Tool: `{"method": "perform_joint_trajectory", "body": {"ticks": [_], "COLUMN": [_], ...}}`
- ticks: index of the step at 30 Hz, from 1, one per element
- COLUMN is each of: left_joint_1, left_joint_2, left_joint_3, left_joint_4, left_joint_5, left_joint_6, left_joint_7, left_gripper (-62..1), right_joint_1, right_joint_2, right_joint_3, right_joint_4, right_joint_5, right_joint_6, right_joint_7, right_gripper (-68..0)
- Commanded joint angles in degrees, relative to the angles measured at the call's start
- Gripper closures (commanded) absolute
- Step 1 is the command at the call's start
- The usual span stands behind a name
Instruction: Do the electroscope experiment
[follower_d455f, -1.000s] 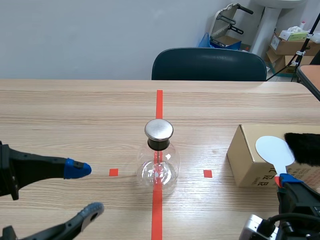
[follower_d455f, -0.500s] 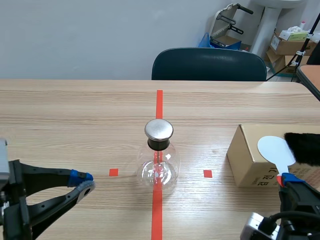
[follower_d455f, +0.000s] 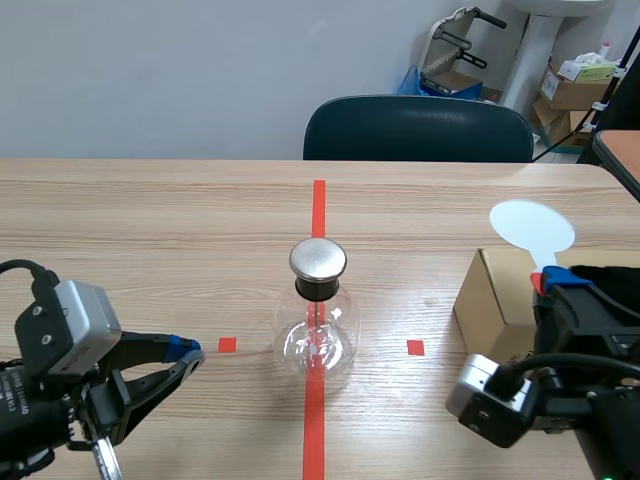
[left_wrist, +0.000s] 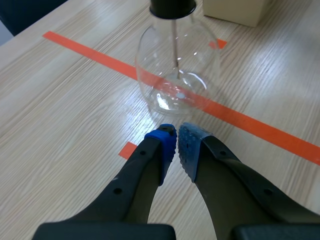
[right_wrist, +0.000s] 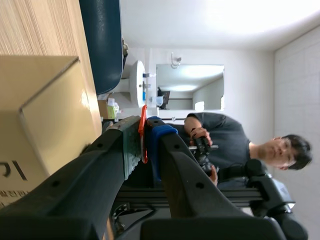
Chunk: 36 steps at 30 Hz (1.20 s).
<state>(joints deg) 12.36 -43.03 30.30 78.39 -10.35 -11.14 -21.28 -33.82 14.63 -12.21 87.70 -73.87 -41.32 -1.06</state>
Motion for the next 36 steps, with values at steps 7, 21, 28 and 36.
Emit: {"method": "perform_joint_trajectory", "body": {"ticks": [7, 21, 28, 36], "left_joint_1": [-7.13, -15.19, -17.03, -17.14], "left_joint_2": [3.19, 7.91, 8.09, 9.03], "left_joint_3": [3.96, 10.29, 13.20, 13.64], "left_joint_4": [-6.32, -16.52, -16.94, -16.94], "left_joint_5": [-0.50, -0.48, -0.50, -0.48], "left_joint_6": [-0.13, -0.13, -0.13, -0.17], "left_joint_7": [-2.62, -4.87, -6.10, -5.88], "left_gripper": [-6.6, -6.6, -6.6, -6.6], "right_joint_1": [4.20, 8.79, 10.82, 12.09], "right_joint_2": [1.75, 1.88, 1.88, 1.88], "right_joint_3": [-7.37, -18.03, -20.48, -20.85], "right_joint_4": [0.09, -0.26, -3.37, -4.81], "right_joint_5": [-6.32, -9.83, -9.83, -9.83], "right_joint_6": [-2.67, 1.57, 2.38, 2.10], "right_joint_7": [-9.01, -20.33, -22.25, -22.62], "right_gripper": [-0.6, -0.6, -0.6, -0.6]}}
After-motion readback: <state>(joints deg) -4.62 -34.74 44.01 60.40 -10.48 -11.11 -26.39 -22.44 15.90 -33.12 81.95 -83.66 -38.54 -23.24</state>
